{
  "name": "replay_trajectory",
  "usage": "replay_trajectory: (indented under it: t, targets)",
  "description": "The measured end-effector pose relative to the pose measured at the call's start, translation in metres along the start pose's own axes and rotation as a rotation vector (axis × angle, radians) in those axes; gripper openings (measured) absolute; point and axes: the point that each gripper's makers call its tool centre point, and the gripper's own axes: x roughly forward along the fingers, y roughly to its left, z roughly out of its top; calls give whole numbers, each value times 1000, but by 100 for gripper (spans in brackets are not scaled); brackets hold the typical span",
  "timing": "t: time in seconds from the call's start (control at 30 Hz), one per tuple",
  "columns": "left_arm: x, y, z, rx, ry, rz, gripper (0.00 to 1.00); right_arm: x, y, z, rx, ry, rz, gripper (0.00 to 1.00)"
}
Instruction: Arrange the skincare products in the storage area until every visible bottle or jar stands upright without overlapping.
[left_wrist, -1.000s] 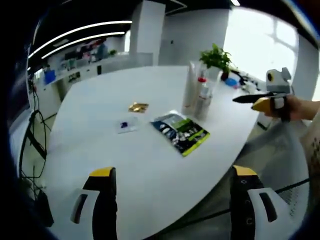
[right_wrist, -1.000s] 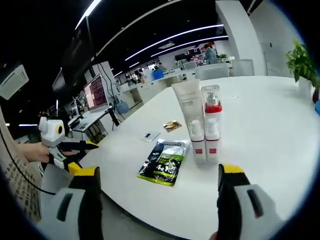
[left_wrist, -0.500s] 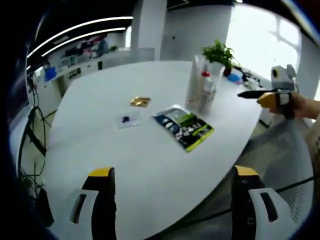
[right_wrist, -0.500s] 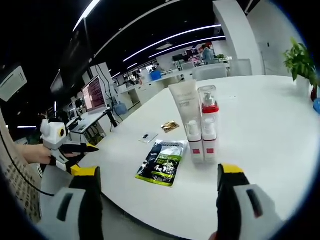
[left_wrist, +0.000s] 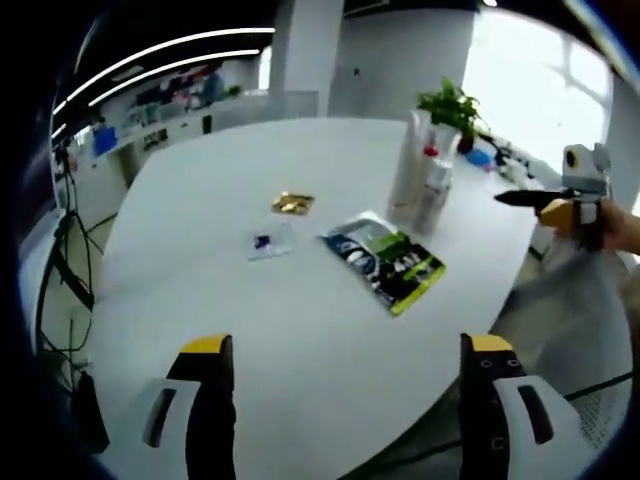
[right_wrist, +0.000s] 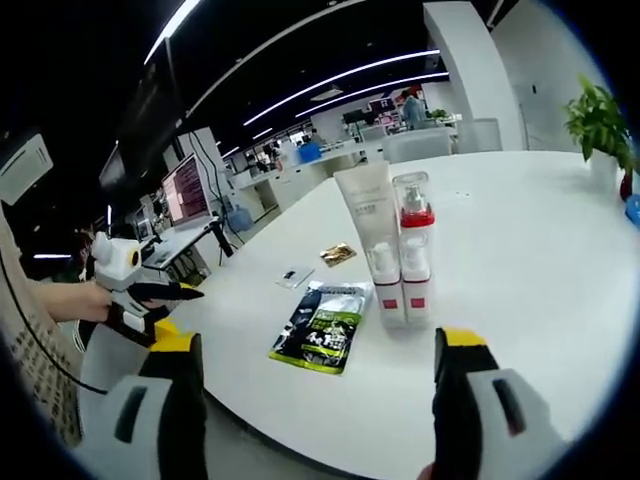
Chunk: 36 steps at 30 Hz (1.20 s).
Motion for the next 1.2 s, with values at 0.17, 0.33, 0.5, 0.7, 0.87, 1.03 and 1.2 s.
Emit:
replay_trajectory:
  t: [0.17,0.33,0.5,0.7,0.87,1.03,1.2]
  targets:
    - [9,1,-3,-22,35,-4,85,0,0,0,-7,-2,-4,96]
    - [15,7,-9,-10,69,7,84,0,-2,1,-7,-6,-13,95]
    - [24,19,-14,-5,107,32,84,-1,-3,1,-6,-6,-19,95]
    - [33,27,-9,2,121,33,84,0,-3,-1,-16,8,-22,95]
    - [45,29,-4,7,129,29,84,1,-4,-2,-21,18,-25,95]
    - [55,32,1,23,138,34,83,2,-5,-3,-15,25,-31,95]
    - [63,39,7,19,148,42,83,2,-7,-5,-9,33,-34,95]
